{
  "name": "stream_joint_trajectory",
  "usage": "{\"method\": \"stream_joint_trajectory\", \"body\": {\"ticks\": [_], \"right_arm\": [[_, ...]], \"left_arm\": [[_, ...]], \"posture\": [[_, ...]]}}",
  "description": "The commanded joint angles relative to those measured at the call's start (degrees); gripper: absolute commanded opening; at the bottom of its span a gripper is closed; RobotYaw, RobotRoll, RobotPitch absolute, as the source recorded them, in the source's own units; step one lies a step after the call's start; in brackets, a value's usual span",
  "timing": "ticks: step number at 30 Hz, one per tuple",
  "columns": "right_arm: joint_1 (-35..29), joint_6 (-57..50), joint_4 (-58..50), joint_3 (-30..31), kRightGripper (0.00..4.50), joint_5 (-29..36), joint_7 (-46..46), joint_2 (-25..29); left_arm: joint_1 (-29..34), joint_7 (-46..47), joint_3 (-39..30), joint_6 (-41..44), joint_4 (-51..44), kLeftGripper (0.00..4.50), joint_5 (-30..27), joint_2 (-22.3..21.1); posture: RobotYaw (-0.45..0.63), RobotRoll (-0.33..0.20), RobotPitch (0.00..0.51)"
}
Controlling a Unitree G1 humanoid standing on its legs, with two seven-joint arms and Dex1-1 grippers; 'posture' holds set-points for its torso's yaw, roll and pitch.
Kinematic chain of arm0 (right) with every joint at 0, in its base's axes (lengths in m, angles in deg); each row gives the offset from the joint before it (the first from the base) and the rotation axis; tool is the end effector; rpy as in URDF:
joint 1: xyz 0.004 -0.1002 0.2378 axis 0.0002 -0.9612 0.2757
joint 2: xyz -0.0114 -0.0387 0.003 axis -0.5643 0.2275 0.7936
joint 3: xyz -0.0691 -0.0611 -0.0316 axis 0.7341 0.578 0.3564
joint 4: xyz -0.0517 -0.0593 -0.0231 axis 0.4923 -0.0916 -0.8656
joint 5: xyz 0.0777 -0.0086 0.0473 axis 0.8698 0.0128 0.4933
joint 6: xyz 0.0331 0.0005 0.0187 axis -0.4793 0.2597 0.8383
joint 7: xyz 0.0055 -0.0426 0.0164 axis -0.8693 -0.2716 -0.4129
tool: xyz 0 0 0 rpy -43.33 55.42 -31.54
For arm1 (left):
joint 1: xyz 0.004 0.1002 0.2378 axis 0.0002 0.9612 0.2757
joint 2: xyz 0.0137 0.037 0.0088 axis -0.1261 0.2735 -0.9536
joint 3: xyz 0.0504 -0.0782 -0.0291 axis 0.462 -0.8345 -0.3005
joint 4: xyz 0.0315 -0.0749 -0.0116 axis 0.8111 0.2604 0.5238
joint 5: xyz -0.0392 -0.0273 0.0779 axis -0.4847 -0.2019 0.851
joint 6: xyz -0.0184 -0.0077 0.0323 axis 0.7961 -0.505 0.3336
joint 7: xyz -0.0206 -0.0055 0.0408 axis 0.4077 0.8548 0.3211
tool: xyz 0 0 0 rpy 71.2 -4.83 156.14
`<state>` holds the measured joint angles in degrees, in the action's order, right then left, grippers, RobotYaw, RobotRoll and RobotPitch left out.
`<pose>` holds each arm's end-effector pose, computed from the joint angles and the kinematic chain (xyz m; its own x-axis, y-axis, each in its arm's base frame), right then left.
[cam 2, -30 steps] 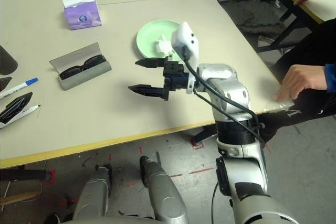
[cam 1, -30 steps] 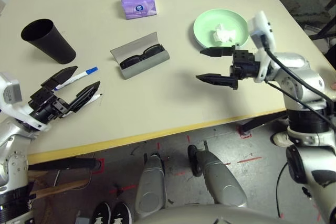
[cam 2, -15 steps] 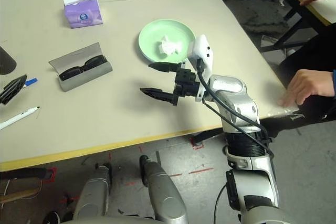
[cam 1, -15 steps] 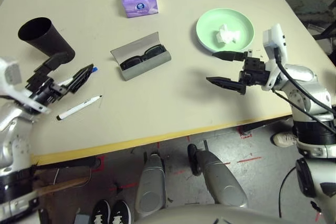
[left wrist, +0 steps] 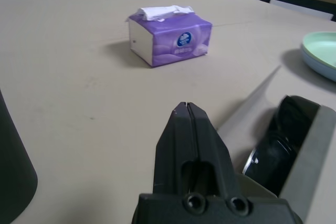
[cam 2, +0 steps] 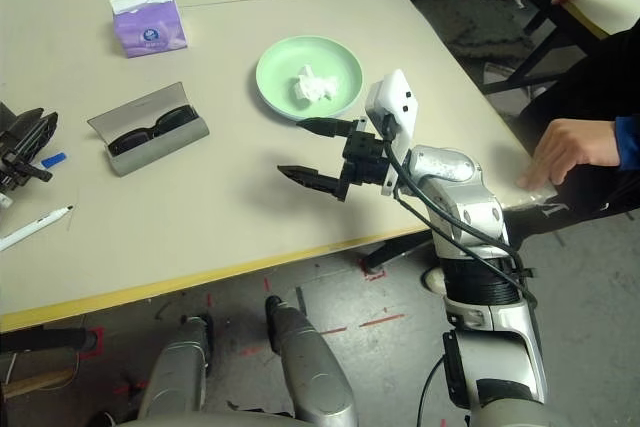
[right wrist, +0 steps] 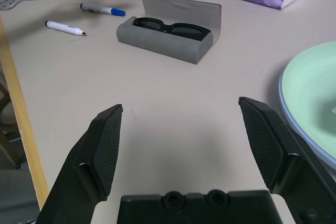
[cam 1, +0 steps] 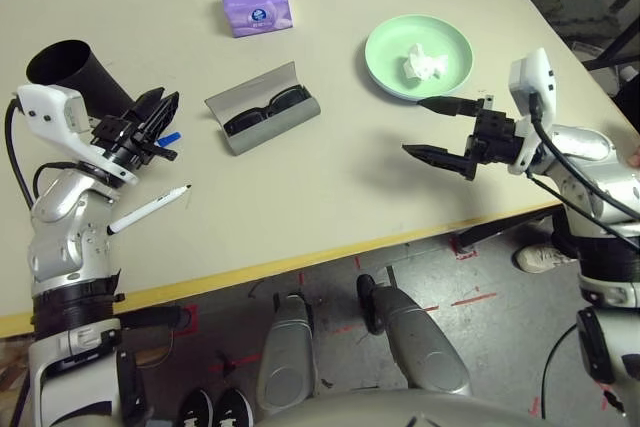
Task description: Organize and tidy the items on the table.
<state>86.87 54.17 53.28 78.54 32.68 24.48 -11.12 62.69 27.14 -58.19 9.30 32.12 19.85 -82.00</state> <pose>0.2691 -0.2164 0.1944 0.3942 0.9175 -0.0533 -0.8900 0.3667 -0.2709 0.2272 0.3281 0.1630 0.9379 -0.2234 0.2654 0.1977 0.9729 0.1201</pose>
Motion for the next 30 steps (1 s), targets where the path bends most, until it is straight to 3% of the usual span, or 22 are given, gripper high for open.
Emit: {"method": "stream_joint_trajectory", "body": {"ticks": [1,17,30], "right_arm": [[-0.7,0.3,-1.6,-0.6,4.50,1.0,0.7,0.7],[-1.6,-0.4,-5.0,-1.8,4.50,2.5,3.3,3.3],[2.1,-0.6,-4.7,-2.7,4.50,3.5,4.1,4.5]], "left_arm": [[-0.9,0.6,1.3,-0.4,2.6,0.05,1.3,0.6],[-8.6,0.3,5.6,-1.9,12.4,0.05,5.2,0.5],[-5.4,-4.7,6.3,6.4,7.8,0.05,4.2,-4.3]], "posture": [[-0.22,0.000,0.304],[-0.28,0.000,0.301],[-0.27,0.000,0.294]]}}
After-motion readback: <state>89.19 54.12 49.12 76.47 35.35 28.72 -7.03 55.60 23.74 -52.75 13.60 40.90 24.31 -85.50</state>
